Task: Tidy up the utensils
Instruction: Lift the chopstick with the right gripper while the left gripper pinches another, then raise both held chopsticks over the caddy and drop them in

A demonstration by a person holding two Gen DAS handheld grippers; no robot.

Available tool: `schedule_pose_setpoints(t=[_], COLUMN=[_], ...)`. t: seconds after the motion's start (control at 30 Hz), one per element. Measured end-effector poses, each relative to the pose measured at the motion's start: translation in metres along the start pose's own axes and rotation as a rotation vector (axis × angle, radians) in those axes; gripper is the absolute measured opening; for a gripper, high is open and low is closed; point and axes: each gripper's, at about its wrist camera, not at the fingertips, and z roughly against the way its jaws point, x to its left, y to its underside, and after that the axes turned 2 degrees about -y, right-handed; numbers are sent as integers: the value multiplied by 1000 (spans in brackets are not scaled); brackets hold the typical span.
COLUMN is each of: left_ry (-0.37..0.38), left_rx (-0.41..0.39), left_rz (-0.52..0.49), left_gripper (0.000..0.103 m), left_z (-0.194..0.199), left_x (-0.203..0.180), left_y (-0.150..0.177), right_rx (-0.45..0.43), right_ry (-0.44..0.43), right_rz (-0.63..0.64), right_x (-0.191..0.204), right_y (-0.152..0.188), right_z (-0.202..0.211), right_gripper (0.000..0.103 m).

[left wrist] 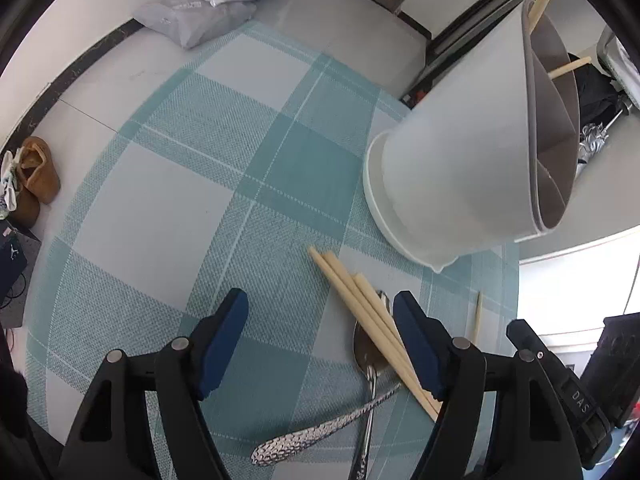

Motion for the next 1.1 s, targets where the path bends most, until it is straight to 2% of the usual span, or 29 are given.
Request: schedule_pose_setpoints(t=[0.1, 0.17, 0.23, 0.3, 0.37, 0.5, 0.63, 0.77, 0.83, 0.9, 1.0, 1.1], left_ry=[14, 1, -14, -21, -4, -2, 5, 4, 9, 8, 16, 28], left_rx=[32, 49, 60, 70, 63, 50, 47, 26, 19, 12, -10, -38], left_rz=[1, 2, 2, 6, 25, 35, 46, 33, 34, 33, 34, 16], left_gripper=[46, 37, 19, 12, 10, 1, 1, 1, 1, 1, 1, 1], left_z=[-4, -8, -12, -14, -14, -13, -12, -6, -4, -3, 2, 13], left_x=[-5, -8, -12, -12, -14, -15, -14, -13, -12, -11, -10, -11], left_y=[1, -1, -2, -1, -3, -5, -6, -3, -1, -3, -4, -5], right_rx=[-7, -4, 4, 19, 27, 49, 77, 96, 98, 105, 97, 60], right_ry=[31, 46, 81, 109, 126, 161, 239, 304, 345, 362, 362, 302], right_rz=[7, -8, -11, -12, -27, -40, 14, 142, 205, 236, 232, 183], right_x=[-3, -8, -11, -14, -18, -22, -17, 4, 12, 17, 17, 13], right_y=[-5, -7, -10, -12, -14, -16, -14, -7, -3, 0, 0, -3], right_z=[1, -1, -3, -8, -9, -14, -25, -34, -39, -42, -41, -35], right_gripper=[3, 3, 3, 6, 9, 25, 27, 28, 24, 7, 5, 4])
